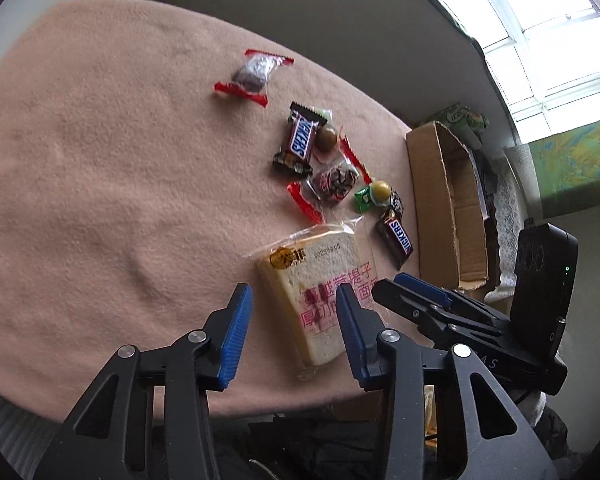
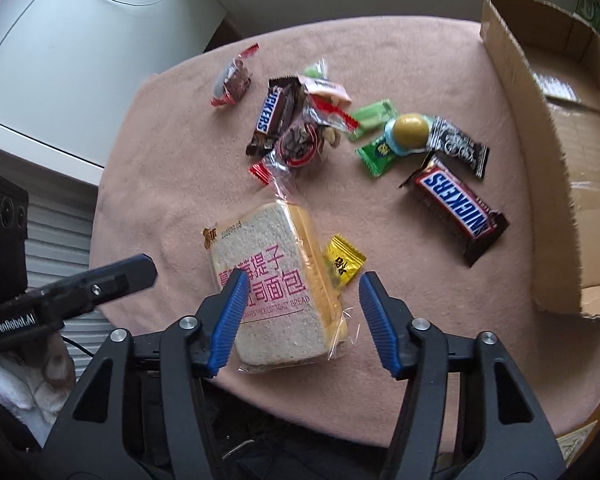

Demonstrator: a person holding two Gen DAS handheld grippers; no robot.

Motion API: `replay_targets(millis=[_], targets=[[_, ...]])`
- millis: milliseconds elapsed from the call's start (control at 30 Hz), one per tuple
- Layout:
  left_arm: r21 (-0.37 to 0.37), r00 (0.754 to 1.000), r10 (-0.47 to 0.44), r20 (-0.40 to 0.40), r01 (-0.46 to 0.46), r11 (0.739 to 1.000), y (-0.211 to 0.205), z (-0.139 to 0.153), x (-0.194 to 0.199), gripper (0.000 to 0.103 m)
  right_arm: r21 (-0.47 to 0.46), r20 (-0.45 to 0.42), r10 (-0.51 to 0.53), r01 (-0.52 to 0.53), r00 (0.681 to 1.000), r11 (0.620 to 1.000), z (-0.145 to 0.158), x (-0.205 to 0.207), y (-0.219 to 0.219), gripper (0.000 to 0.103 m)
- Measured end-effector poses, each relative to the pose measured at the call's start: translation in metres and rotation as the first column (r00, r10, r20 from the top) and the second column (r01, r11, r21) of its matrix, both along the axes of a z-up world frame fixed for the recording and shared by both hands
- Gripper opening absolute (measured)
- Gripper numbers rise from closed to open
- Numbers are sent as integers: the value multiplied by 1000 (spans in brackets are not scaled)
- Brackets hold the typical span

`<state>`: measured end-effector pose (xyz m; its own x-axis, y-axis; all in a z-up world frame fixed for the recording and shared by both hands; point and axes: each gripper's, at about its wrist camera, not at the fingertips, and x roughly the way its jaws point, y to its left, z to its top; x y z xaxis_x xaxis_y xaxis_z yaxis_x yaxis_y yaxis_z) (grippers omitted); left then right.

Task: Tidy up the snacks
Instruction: 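Lower the right gripper onto the packaged bread loaf and close, then carry the bread loaf with the right gripper into the cardboard box and release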

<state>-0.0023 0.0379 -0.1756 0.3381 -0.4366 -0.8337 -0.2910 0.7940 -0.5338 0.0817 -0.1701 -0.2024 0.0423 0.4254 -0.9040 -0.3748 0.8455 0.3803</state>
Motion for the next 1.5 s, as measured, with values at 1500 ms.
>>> replay_targets(millis=[1500], targets=[[234,957,-277,85,251,939,-71,32,24,33,132,-28,-80,83,996,988,38,16,-23,36]])
